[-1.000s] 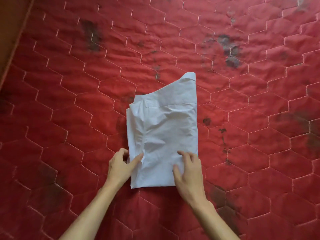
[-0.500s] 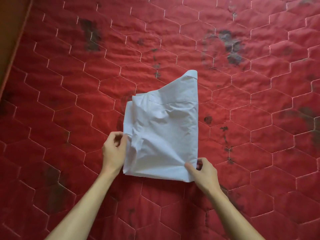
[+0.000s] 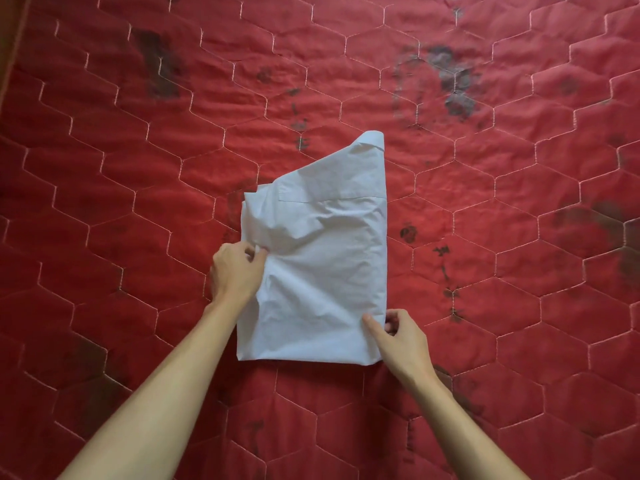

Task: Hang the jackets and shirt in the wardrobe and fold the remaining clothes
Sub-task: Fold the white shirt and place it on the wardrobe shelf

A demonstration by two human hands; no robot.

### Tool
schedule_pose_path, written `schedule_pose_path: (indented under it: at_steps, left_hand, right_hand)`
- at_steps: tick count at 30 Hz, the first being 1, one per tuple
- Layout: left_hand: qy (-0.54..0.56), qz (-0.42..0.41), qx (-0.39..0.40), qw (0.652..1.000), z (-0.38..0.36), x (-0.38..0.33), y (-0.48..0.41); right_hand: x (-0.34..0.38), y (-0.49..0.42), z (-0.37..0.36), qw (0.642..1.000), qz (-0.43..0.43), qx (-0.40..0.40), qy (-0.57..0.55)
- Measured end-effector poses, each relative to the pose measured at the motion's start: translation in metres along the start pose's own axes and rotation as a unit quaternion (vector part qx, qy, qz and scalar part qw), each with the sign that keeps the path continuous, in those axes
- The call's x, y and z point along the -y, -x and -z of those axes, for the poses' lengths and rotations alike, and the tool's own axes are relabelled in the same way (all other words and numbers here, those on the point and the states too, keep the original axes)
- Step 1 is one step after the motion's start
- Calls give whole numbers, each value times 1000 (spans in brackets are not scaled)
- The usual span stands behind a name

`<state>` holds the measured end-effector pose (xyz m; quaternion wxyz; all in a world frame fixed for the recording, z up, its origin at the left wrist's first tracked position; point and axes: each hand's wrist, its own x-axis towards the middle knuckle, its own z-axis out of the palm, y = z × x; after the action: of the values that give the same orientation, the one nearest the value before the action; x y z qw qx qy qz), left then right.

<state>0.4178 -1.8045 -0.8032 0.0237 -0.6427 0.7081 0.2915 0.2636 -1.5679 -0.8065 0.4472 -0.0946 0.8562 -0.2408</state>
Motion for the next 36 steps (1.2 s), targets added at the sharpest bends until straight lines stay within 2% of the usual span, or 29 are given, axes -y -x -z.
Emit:
schedule_pose_path:
  at_steps: [4,6,8,12,14,19,23,25,27,29,33,35,36]
  left_hand:
    - [72,55,0,996,4,12,3]
    - [121,109,23,986,6,12,13]
    - [118,142,79,980,7,17,24]
    - [33,112,212,970,-3,40,45]
    - [76,137,259,953,-5,50,57]
    - [208,212,361,884,12,58,99]
    - [314,227,323,863,36,52,108]
    - [370,209,276,862,53,39,105]
    - [428,199,253,845,67,28,93]
    - [468,186,251,827,81,13,76]
    - [530,176,215,801,83,-10,40]
    - [518,196,177,813,73,-14,23]
    - [486,200,159,836,66,-13,16]
  right_hand:
    - [4,-4,2,999,-16,25,31]
    - [5,-6,0,999,-21,27,29]
    - [6,-6,-2,999,-31,38,-3]
    - [7,-1,4,997,-31,47,-48]
    - [4,8,12,997,-37,48,-37]
    - [-5,52,37,991,-65,92,-74]
    - [30,76,69,984,-4,107,-143]
    - [49,73,83,982,59,103,-147]
    - [70,59,92,980,99,95,-145]
    - [92,39,92,976,90,104,-167]
    - [132,-9,81,950,13,124,-286]
    - [139,-34,73,952,3,107,-288]
    - [139,-45,69,957,-1,94,-275]
